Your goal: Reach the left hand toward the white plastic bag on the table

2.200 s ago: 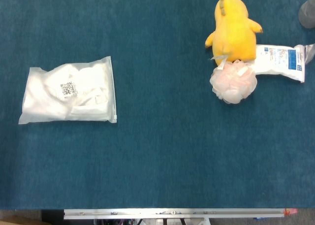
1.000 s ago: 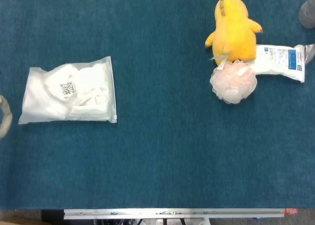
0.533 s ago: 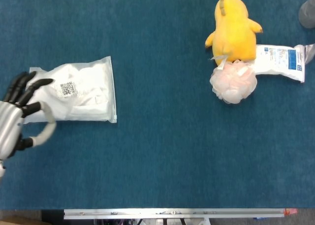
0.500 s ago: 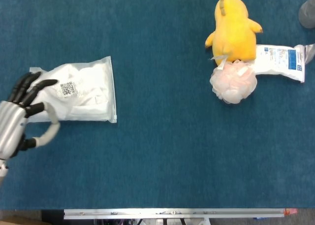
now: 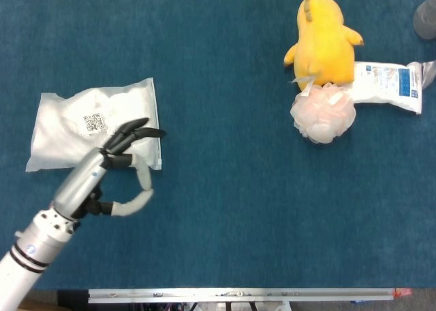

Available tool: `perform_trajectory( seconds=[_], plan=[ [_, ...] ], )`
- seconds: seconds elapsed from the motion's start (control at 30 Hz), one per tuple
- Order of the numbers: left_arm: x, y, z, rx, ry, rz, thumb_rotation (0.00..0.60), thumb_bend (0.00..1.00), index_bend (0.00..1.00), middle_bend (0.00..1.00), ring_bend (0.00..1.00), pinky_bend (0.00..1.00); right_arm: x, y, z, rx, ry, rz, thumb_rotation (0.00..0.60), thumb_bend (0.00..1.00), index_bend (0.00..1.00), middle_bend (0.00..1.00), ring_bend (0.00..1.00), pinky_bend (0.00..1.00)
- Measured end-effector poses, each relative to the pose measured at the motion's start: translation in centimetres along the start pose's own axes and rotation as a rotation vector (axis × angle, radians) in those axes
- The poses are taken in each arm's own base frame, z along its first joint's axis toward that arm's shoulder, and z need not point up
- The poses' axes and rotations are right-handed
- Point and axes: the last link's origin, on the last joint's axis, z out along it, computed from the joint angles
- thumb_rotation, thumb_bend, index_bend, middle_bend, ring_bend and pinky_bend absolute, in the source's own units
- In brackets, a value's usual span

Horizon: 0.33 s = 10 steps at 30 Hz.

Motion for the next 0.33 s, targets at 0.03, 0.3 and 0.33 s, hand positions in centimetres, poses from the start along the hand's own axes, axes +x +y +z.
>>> perform_trajectory(
  seconds=[0.03, 0.3, 0.33],
  plan=[
    [-0.24, 0.03, 0.16, -0.008, -0.005, -0.012, 0.6, 0.46, 0.7, 0.17, 0.03, 0.0, 0.0, 0.02, -0.01, -0.001, 0.0, -0.001, 0.6, 0.15, 0.11, 0.12, 0.0, 0.01],
    [-0.94, 0.0, 0.69, -0.026, -0.009, -0.062, 0.6, 0.46, 0.71, 0.17, 0.03, 0.0, 0.04, 0.04, -0.02, -0.003, 0.003, -0.004, 0.6, 0.15, 0.11, 0.12, 0.0, 0.01],
    [-0.92, -0.03, 0.71, -0.025, -0.007, -0.067, 0.6, 0.46, 0.71, 0.17, 0.03, 0.0, 0.04, 0.03, -0.01, -0.003, 0.003, -0.004, 0.6, 0.16, 0.11, 0.12, 0.0, 0.01]
  ],
)
